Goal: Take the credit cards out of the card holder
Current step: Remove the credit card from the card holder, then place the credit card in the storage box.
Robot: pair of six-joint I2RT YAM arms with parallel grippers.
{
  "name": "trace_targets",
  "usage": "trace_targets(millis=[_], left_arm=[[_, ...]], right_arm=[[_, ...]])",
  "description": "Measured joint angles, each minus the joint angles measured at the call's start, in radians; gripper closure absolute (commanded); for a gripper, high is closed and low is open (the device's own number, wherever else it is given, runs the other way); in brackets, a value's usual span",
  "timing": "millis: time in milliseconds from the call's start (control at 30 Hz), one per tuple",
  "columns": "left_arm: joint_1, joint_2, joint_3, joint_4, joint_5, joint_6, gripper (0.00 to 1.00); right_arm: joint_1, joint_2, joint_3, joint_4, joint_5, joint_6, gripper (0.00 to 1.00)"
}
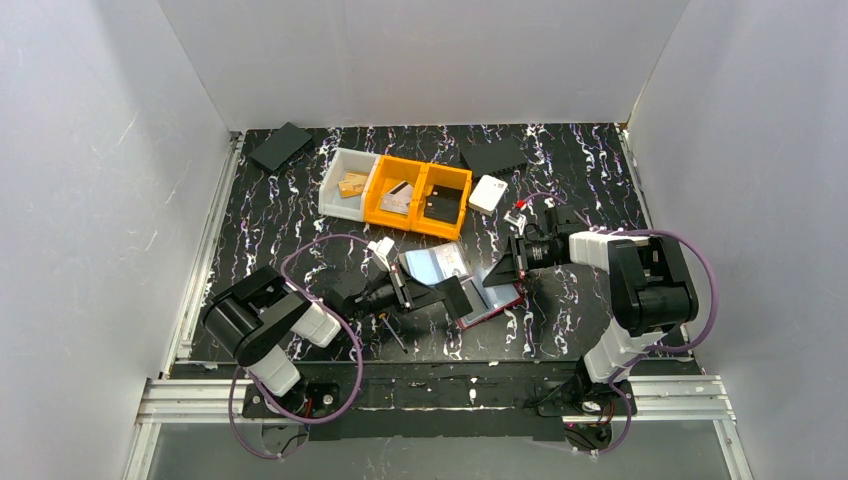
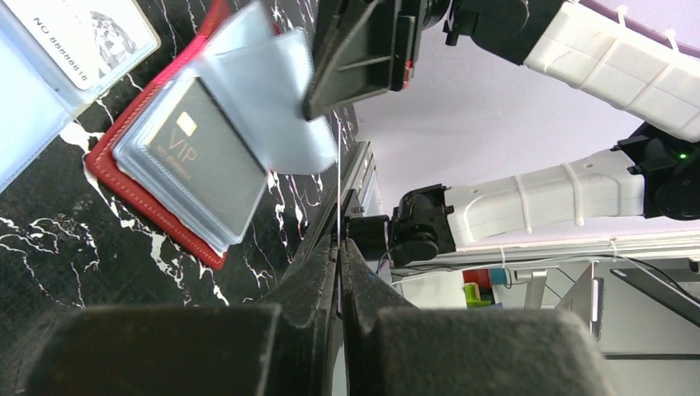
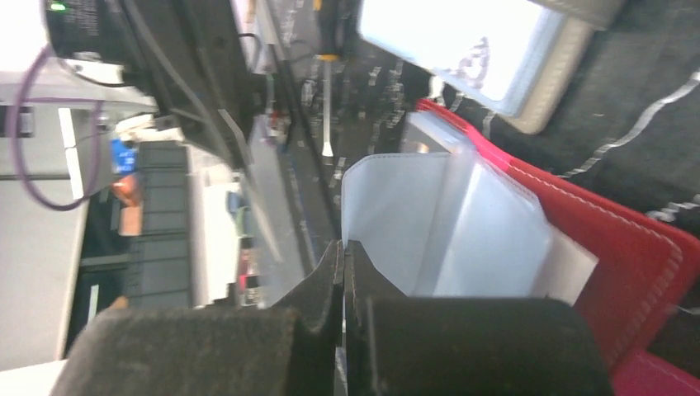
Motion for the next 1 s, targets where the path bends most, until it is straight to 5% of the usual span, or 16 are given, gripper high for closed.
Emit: trace_targets(millis=[467,667,867,1000], left_arm=[[0.004,-0.158,-0.024,-0.148,0.043,0.057,1.0],[0.005,-0.261,-0.024,-0.287,0.056,0.109,1.0],[0.005,-0.309,-0.023,-0.378,0.072,0.139,1.0],[-0.006,-0.33,-0.01,-0.454,0.075,0.175,1.0]], right_arm=[[0.0,-0.073,0.05,-0.217,0.372,-0.235,0.87],[0.0,-0.167,0.067,-0.233,0.498,-0.276,0.58],[0.0,-0.211,0.082,-0.249,0.586,-0.315,0.52],[-0.003,-0.264,0.082,-0.271,0.557,-0.36,0.35]])
